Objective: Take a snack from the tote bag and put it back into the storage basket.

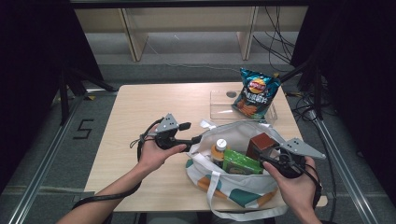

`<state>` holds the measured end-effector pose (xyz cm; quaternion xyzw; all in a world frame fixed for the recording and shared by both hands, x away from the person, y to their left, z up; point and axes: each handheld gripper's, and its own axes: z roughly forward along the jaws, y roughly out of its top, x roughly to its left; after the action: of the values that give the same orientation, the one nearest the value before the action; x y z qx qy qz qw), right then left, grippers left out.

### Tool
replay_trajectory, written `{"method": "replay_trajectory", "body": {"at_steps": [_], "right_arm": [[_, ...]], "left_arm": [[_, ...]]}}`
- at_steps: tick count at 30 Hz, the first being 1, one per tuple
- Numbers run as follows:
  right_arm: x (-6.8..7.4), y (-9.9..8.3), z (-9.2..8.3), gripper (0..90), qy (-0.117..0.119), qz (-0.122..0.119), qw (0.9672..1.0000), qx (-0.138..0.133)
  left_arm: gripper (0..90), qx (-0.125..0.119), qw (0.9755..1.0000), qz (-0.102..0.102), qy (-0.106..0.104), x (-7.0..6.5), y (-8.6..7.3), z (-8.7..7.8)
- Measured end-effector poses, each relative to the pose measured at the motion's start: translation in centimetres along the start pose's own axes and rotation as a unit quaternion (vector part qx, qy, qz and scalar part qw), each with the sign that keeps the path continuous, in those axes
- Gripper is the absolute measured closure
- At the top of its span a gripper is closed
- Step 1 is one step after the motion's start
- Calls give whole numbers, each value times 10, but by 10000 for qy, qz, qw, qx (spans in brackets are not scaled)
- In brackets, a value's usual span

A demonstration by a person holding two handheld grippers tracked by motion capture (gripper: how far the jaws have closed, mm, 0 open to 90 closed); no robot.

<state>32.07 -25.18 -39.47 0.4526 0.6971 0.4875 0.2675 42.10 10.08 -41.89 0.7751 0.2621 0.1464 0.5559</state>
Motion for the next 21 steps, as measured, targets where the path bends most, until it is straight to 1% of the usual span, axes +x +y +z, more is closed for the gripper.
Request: {"method": "replay_trajectory", "body": {"at_steps": [1,2,3,4,5,6,7,8,9,10,11,12,13,15,16,17,18,19,20,21], "right_arm": [[1,0,-2,392,3,134,9999,62],[0,0,-2,393,-21,70,10000,54],[-1,1,-3,393,-41,62,10000,53],[0,1,-3,393,15,183,9998,25],[-1,2,-4,393,17,109,9999,7],[0,3,-5,393,-13,180,9998,29],[-3,4,-5,393,0,-17,10000,-61],[-2,5,-6,393,20,52,10000,-58],[-2,6,-7,393,-6,36,10000,-74],[-3,8,-8,394,54,55,9999,-105],[-1,9,-10,394,0,103,9999,-138],[-3,11,-10,394,-26,-74,9998,-206],[-3,12,-11,394,35,3,9997,-237],[-2,16,-14,394,-25,81,9997,-219],[-5,17,-14,394,0,-30,9995,-312],[-5,18,-15,394,9,39,9996,-293],[-4,20,-16,394,37,190,9993,-321],[-5,20,-16,394,-39,62,9993,-366],[-7,22,-16,394,-15,14,9993,-383],[-7,23,-17,394,-2,19,9992,-398]], "left_arm": [[315,3,10000,-3,1,0,0,0],[315,5,10000,41,-13,1,0,0],[315,3,10000,-11,5,0,0,0],[315,2,10000,-9,-2,1,0,0],[315,-2,10000,-20,0,1,0,0],[315,-3,10000,-17,-1,1,0,0],[315,1,10000,-12,0,0,0,0],[315,3,10000,18,-10,1,0,0],[315,6,10000,46,-13,1,0,0],[315,5,10000,-10,4,0,0,0],[315,-2,10000,-10,0,0,0,0],[315,-1,10000,-9,2,0,0,0],[315,-3,10000,-14,2,0,0,0],[315,-10,10000,-21,3,0,0,-1],[315,-14,10000,-23,4,0,1,-1],[315,-19,10000,-29,5,0,1,-1],[315,-20,10000,-29,3,0,1,-1],[315,-17,10000,-29,2,0,1,-1],[315,-9,10000,-16,0,0,1,0],[315,-10,10000,-23,2,0,0,0]]}}
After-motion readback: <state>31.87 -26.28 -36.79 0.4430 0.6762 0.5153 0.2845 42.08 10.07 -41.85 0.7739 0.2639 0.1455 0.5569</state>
